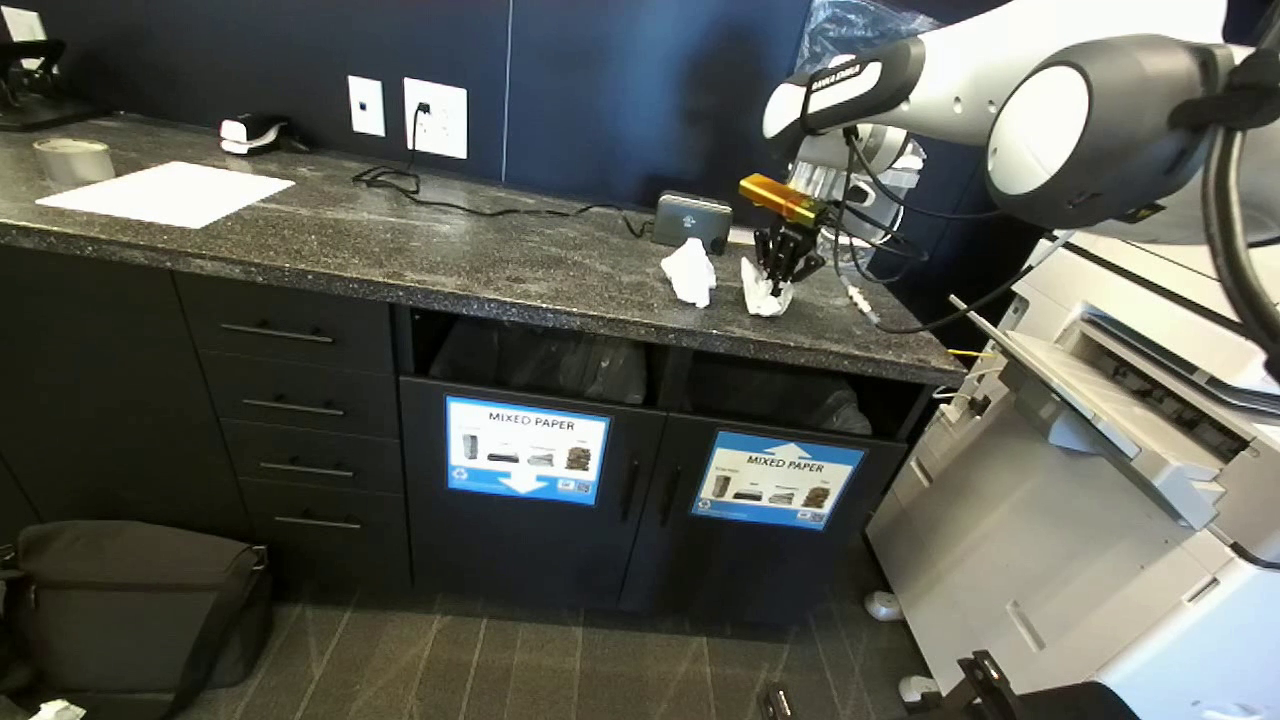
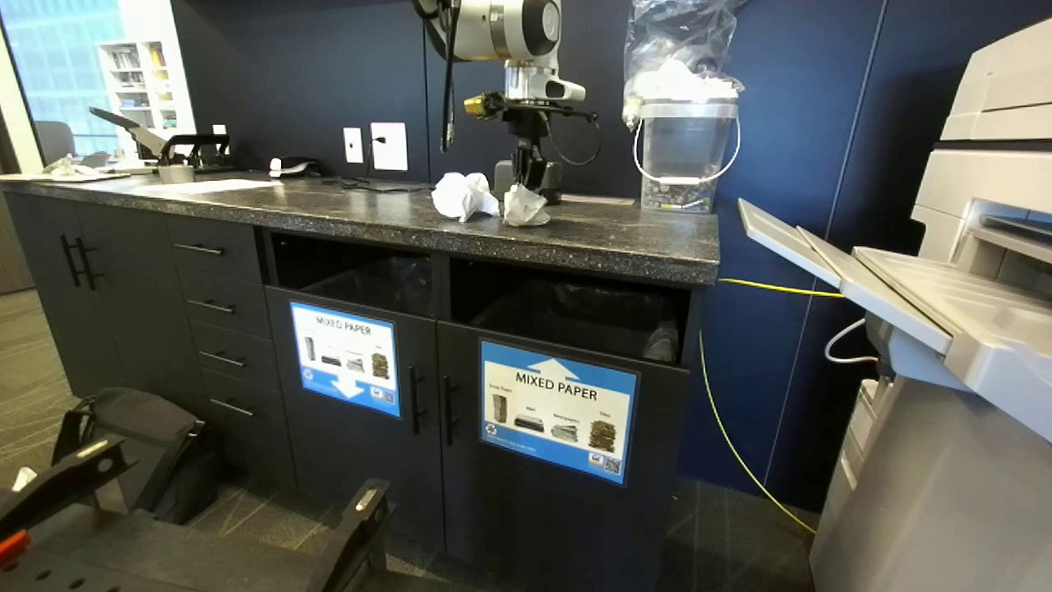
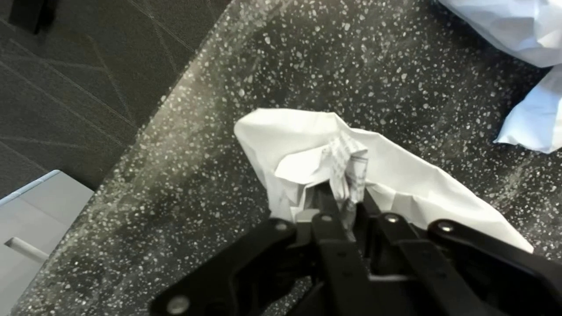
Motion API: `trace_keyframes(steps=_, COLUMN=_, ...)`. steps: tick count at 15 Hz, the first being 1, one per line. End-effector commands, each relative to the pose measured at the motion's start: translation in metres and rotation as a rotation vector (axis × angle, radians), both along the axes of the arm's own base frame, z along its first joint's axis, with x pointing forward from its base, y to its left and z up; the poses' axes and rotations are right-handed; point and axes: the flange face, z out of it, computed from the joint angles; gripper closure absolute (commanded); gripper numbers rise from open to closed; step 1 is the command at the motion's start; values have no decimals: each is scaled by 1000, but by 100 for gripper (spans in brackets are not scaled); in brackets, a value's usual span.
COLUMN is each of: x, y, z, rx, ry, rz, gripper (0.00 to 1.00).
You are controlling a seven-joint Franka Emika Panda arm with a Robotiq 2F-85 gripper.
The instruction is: Pick up two paper trash from the base top and put them in the mixed paper bin on the left
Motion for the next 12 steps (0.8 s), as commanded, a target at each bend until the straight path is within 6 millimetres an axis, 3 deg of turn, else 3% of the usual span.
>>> trace_keyframes(steps=1, x=-1, y=-4, z=-1, rx=-12, ry=-2, rz=17, gripper=87)
trace_keyframes(steps=6, x=-21, y=-5, z=-1, rx=-12, ry=55, rz=64, gripper=87)
trace_keyframes(steps=12, x=-68, y=3, z=-8, rx=-9, ry=145, rz=173, gripper=87)
